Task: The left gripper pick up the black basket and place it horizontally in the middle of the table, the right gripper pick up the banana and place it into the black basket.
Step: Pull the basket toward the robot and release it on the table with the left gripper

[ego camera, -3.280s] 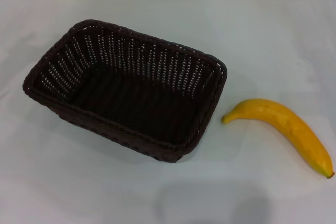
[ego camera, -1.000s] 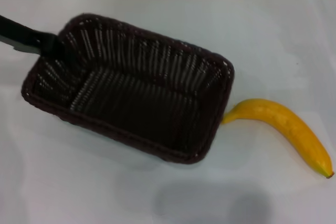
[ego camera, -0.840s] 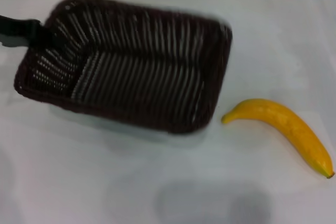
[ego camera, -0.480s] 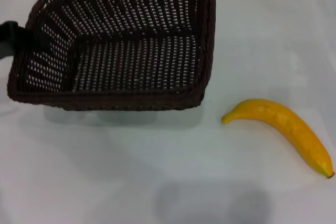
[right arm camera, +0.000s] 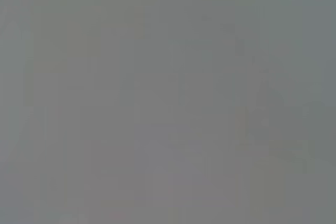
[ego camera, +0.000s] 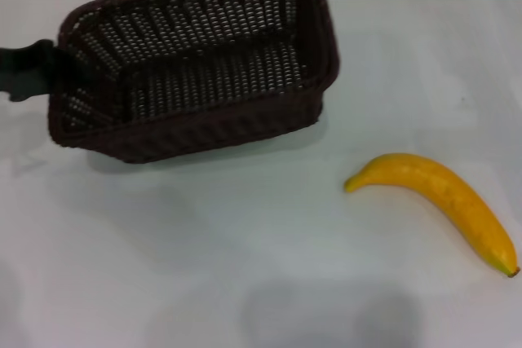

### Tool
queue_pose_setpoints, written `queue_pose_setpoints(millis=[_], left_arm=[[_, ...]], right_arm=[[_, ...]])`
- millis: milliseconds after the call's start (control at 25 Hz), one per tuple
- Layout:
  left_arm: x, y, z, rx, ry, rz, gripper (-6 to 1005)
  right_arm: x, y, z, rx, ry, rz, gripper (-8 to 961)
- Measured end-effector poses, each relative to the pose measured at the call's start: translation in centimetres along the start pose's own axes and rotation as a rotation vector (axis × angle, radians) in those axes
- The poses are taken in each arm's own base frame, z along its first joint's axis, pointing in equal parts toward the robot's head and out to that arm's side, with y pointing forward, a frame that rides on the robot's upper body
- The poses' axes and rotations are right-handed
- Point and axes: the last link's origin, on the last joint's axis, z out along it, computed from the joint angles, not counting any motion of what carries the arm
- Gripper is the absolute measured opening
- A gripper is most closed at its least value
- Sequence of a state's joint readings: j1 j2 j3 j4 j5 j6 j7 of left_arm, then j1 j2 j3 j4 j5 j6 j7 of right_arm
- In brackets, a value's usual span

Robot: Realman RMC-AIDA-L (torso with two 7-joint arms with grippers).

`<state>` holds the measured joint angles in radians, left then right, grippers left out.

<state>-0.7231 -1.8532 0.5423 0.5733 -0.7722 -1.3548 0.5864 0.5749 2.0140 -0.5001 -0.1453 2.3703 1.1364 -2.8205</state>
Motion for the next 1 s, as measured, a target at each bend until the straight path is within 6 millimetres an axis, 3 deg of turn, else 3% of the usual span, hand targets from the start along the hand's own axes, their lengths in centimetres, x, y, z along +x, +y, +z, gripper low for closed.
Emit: queue_pose_setpoints(millis=[320,1000], left_arm=[[1.3,2.5,2.1,0.062,-0.062,0.082,179],[1.5,3.6,3.5,0.13,-0.114,0.167,198]], right_arm=[[0.0,-0.2,0.1,0.006,0.004,-0.025,858],[-0.6,-0.1,0.6,-0.003,-0.018,-0.04,858]])
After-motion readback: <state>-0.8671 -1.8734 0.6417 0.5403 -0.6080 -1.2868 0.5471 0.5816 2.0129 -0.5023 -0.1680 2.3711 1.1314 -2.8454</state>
